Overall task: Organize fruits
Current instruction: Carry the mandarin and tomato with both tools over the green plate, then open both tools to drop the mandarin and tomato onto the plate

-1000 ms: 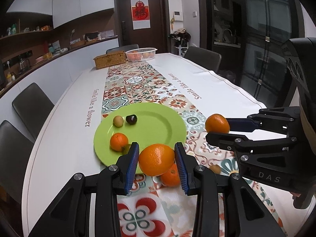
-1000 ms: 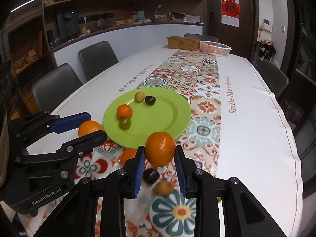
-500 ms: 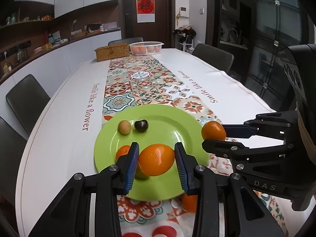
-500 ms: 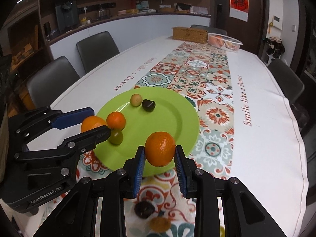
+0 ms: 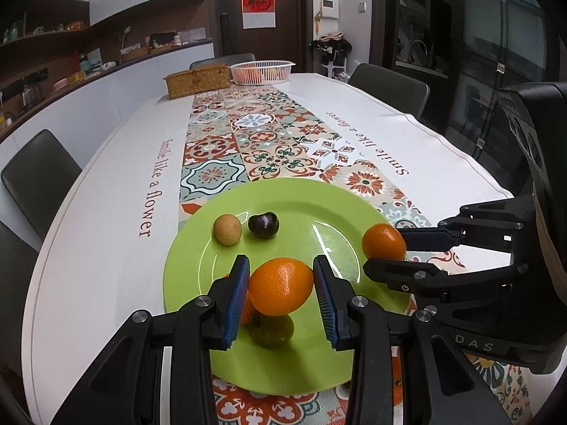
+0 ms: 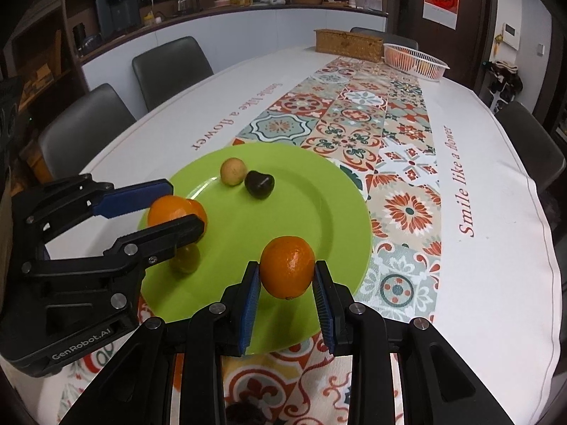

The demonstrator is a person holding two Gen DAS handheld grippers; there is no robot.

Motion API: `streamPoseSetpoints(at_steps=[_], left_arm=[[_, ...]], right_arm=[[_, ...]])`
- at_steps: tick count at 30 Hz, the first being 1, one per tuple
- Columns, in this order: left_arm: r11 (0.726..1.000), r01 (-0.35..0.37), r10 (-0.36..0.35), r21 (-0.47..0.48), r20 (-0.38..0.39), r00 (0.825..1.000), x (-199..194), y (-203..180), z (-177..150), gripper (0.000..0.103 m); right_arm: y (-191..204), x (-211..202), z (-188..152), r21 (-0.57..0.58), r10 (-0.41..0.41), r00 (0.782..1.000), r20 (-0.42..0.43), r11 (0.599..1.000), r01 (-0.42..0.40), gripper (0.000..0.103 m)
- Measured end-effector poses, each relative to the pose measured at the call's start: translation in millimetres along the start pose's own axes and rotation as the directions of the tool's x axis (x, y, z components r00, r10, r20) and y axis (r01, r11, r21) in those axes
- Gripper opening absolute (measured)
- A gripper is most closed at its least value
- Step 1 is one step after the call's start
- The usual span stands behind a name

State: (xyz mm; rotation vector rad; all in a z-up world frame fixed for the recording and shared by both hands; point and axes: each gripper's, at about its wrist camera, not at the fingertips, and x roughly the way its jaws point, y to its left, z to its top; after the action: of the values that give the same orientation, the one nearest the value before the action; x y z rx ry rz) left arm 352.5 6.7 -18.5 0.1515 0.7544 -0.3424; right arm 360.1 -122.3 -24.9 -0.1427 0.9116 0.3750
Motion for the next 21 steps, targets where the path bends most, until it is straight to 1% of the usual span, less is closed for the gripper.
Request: streamPoseSetpoints(at_steps=[3,6,8,12,18,21], left_arm=[[1.0,0.0,0.0,-0.003,-0.002,1.0,3.3,0.4,0.2,0.037],[1.0,-0.003,0.003,0.001,0.011,1.0,1.4,0.8,1.0,0.043],[1.0,-0.019,0.019,0.003,0.021,1.0,-1.5,0.2,1.3,0.046],[1.0,-0.029,0.029,-0.011,0.023,0.999,-7.2,1.8,0.6,0.046],[0.999,-0.046,0.047,-0.029,0.037,0.998,-27.3,0.4,-2.0,0.046],[0.997,-0.067,0.068,-0.031,0.048,0.997,-42.2,-4.3,-1.8,0.049]], right_arm=[[-1.0,4.0,-1.4,0.001,0.004,1.0,-0.008,1.0,-0.004,0.031],[-1.7,5.5,-1.8,-0.003,-0.002,1.0,-0.005,1.0,0.002,0.032],[-1.8,5.4,-2.1,-0.002,0.001,1.0,-0.001,1.0,-0.001,0.032],[-1.5,1.3,-3.1,-0.001,0.003,1.0,0.013,1.0,-0.003,0.033],[-1.5,-16.1,-7.4,0.013,0.001,0.999,0.045,1.0,-0.002,0.033],[-1.0,-30.2,-11.5,0.018,-0.003,0.998,0.067,1.0,0.002,0.034]])
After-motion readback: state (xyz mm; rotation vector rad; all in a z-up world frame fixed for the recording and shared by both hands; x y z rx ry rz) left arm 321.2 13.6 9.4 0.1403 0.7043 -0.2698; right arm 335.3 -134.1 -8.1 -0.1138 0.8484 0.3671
